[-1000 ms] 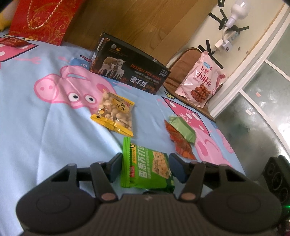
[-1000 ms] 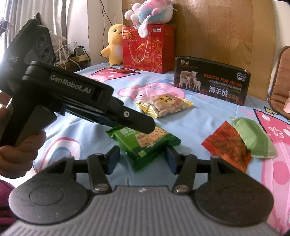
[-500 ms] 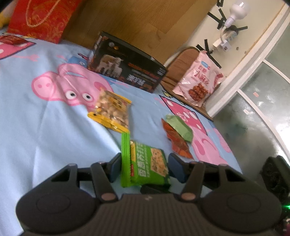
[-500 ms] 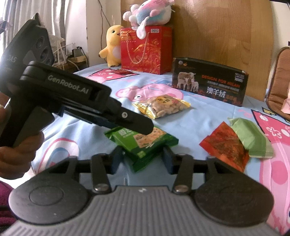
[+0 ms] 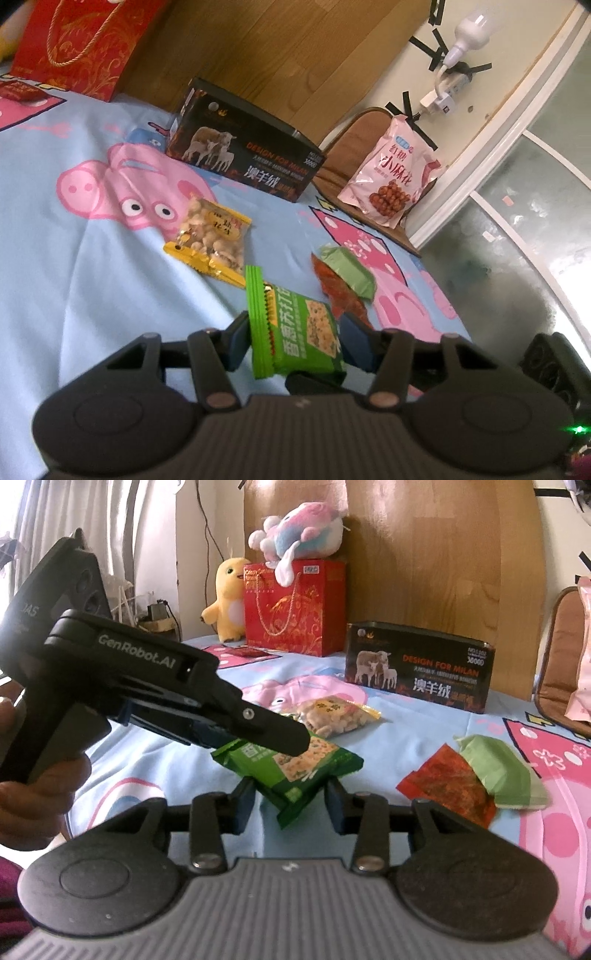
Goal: Organize snacks
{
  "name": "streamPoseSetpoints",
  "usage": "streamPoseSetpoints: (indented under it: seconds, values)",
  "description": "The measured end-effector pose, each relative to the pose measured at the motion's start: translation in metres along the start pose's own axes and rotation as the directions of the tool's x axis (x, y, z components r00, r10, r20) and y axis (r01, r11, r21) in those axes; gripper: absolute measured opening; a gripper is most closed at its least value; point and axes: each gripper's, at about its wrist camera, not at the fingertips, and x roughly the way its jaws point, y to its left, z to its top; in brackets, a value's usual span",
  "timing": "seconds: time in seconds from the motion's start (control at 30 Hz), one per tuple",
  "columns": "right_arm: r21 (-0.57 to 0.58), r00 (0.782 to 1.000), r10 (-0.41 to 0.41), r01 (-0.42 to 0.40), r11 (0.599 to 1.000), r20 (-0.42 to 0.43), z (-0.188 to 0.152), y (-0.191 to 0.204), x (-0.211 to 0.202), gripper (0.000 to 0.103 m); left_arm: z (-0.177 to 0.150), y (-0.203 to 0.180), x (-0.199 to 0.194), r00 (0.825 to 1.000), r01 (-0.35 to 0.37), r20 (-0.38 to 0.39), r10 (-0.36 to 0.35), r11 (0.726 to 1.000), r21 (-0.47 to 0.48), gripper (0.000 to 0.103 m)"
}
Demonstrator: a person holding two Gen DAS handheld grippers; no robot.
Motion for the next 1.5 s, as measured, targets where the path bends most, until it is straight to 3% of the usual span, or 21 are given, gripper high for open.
streamPoseSetpoints:
  seconds: [1.07,1.5]
  values:
    - [0.058,0.999,0.011,-0.014,0.998,0.047,-0.003,-0.006,-0.008,0.044,0.002,-0.01,0.004,1.0,-0.013,0.005,0.012,0.999,0.033,0.051]
    - [0.071,0.996,-0.03,0.024,0.997,0.089,0.001,-0.008,-0.011,0.044,0.015,-0.024,0.004,1.0,0.003,0.031,-0.005,0.996,0.087,0.051]
